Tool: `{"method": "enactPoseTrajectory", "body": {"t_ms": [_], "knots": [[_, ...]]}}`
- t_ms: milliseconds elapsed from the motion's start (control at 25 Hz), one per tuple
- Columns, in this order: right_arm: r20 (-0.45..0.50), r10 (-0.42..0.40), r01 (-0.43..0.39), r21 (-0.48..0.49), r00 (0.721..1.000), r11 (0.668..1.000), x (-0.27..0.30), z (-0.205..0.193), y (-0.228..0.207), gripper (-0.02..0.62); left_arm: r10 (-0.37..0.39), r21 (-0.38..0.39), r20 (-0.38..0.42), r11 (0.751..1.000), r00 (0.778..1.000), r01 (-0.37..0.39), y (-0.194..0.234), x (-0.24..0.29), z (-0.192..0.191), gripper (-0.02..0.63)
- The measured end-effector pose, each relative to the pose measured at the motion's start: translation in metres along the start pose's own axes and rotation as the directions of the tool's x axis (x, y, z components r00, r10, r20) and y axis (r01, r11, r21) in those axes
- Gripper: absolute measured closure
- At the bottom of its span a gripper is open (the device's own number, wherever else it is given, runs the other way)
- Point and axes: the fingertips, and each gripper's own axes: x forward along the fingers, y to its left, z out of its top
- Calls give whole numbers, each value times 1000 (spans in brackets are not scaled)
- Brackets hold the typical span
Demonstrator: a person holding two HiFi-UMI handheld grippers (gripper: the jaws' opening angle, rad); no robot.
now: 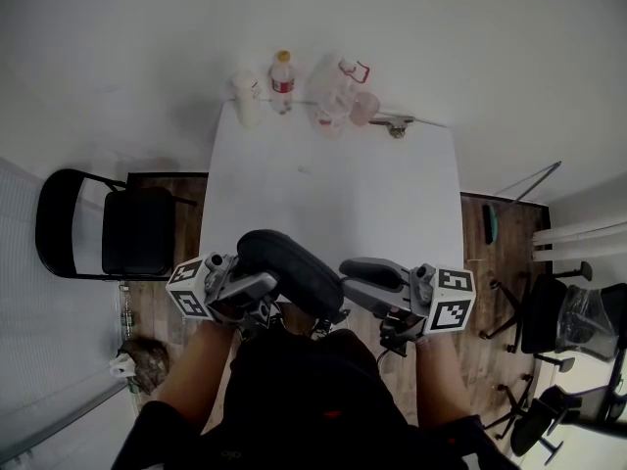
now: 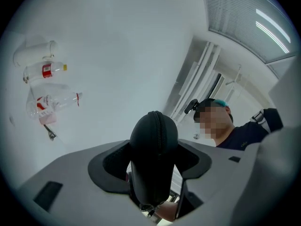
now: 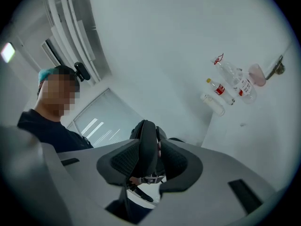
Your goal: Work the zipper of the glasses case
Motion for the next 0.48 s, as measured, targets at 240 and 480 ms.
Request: {"method": "enactPoseTrajectory", "body": {"t_ms": [240, 480], "knots": [[43, 52, -51, -34, 998, 998, -12, 8, 6, 365, 21, 17, 16, 1000, 1000, -21, 3, 5, 5, 324], [-77, 44, -55, -151, 996, 987, 11, -18, 13, 279, 72, 80, -53, 994, 996, -68, 4, 16, -6, 325]]}}
